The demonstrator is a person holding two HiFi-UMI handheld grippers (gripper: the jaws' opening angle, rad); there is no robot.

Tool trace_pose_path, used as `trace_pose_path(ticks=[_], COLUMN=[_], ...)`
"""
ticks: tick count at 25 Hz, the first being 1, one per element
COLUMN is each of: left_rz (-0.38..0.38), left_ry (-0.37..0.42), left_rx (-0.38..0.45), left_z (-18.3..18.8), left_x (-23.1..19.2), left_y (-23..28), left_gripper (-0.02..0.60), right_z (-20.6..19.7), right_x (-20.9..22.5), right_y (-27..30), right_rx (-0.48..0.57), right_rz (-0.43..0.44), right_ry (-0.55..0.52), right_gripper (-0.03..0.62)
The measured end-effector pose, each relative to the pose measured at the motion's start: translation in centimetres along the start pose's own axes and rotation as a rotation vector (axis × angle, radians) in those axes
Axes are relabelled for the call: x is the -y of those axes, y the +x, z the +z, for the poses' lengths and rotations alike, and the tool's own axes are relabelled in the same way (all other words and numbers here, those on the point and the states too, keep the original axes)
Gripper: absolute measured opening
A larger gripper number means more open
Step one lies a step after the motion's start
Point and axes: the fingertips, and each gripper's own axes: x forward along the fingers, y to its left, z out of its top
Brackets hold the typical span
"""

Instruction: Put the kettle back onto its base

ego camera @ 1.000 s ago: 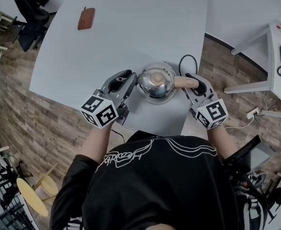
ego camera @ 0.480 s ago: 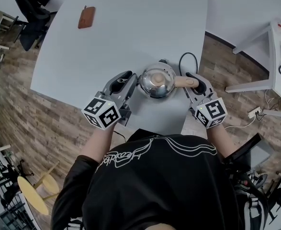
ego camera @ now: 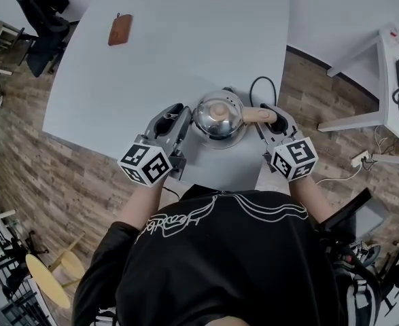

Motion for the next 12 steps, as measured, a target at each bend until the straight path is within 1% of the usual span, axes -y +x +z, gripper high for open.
trace_pose_path(ticks=[3,6,9,12], left_rz=[0.005,0.009,0.023,0.048], left_ry=[-0.001,0.004,0.013,0.002], left_rx=[0.006,0.010,0.014,0.026], left_z=[0.0,0.0,0.0,0.3], left_x=[-0.1,-0.1,-0.2,-0.9], left_y=[-0.1,-0.3,-0.5,-1.1], left_gripper=[0.075,0.077,0.081,0.134], right_z=[-0.2,-0.3,-0.3,-0.3], right_x=[0.0,0.2,-0.1,-0.5], right_y=[-0.2,-0.7,-1.3,-2.1], right_rx=[-0.004,-0.004,-0.006,-0.012], right_rz=[-0.032,-0.021,-0.010,-0.013], right_ry=[-0.006,0.033,0.047,0.057], right_gripper=[0.109,0.166,0.179,0.181])
